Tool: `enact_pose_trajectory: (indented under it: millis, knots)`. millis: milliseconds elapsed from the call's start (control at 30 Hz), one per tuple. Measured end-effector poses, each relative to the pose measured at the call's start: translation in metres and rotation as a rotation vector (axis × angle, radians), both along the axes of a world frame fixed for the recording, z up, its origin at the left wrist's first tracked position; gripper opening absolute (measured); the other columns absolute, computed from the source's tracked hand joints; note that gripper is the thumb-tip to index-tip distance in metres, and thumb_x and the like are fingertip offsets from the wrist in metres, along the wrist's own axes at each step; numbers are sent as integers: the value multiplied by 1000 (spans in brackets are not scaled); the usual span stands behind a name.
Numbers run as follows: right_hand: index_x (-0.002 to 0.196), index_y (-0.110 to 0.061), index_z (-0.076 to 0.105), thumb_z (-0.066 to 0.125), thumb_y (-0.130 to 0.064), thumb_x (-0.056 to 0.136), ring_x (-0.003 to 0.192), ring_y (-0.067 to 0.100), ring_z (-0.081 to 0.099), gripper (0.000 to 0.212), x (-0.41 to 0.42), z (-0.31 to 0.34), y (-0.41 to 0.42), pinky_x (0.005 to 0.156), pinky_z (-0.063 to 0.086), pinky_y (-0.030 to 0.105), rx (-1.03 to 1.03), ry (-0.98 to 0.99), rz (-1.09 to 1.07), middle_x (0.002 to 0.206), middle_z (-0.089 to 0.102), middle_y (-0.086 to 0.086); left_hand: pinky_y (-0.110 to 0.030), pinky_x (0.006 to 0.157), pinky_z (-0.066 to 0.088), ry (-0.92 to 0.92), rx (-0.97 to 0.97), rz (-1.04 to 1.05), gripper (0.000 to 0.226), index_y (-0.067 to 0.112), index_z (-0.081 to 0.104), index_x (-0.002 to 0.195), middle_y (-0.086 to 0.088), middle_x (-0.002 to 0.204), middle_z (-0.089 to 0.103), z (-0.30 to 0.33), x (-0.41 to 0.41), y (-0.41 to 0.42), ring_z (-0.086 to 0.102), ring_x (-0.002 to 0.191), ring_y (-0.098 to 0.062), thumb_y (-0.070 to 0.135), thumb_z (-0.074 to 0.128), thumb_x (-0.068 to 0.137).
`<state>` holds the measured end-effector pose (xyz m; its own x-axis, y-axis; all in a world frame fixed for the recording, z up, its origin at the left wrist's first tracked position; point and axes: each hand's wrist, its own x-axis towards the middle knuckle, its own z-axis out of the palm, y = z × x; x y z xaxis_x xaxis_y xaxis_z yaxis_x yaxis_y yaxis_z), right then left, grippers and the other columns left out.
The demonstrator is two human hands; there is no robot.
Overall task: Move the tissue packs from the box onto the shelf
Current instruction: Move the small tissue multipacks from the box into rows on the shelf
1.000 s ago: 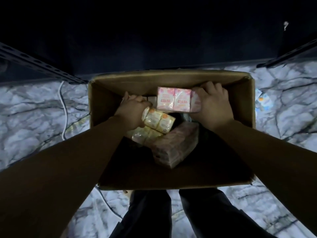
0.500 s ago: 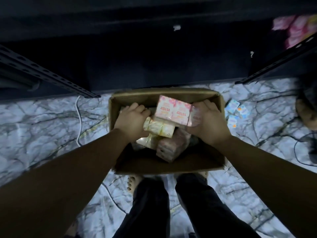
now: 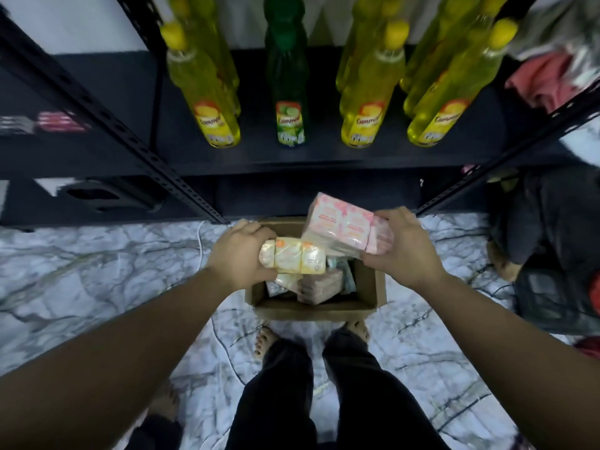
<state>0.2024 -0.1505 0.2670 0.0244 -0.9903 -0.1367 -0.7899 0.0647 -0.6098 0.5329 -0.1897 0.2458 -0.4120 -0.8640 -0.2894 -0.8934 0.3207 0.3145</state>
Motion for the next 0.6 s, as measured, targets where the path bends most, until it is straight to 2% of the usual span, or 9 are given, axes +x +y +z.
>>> enact_pose_trajectory:
  millis: [100,233,433,500,600]
  knots:
    - [129,-14,55,90,-33,65,108,18,46,75,-1,47,0,79,31,25,-59,20,21,109,44,-7,-41,81,50,56,-92,9,74,26,67,116,6,94,58,50,9,5,53,94,-22,65,65,54]
    - [140,-14,52,90,-35,67,112,17,45,86,-5,103,-4,85,35,29,-139,1,33,114,44,-7,-41,78,51,101,-208,0,72,24,69,114,7,93,60,109,13,1,52,90,-20,66,69,56]
    - [134,-19,58,92,-26,65,107,15,50,77,-15,185,-27,80,39,30,-310,-52,71,110,49,-4,-37,79,49,130,-343,12,70,25,68,117,6,95,59,191,9,-13,51,95,-18,62,75,57]
    - [137,-18,57,88,-36,64,109,14,50,81,-21,211,-37,84,42,31,-356,-53,79,111,50,-5,-32,78,45,141,-395,7,69,25,68,117,7,97,60,218,5,-21,50,95,-17,61,75,58]
    - [141,-17,54,73,-57,61,113,14,51,92,-30,252,-56,93,45,33,-455,-51,101,116,49,-8,-27,77,39,149,-454,-1,71,26,66,120,10,98,59,258,-2,-35,48,96,-13,63,77,60]
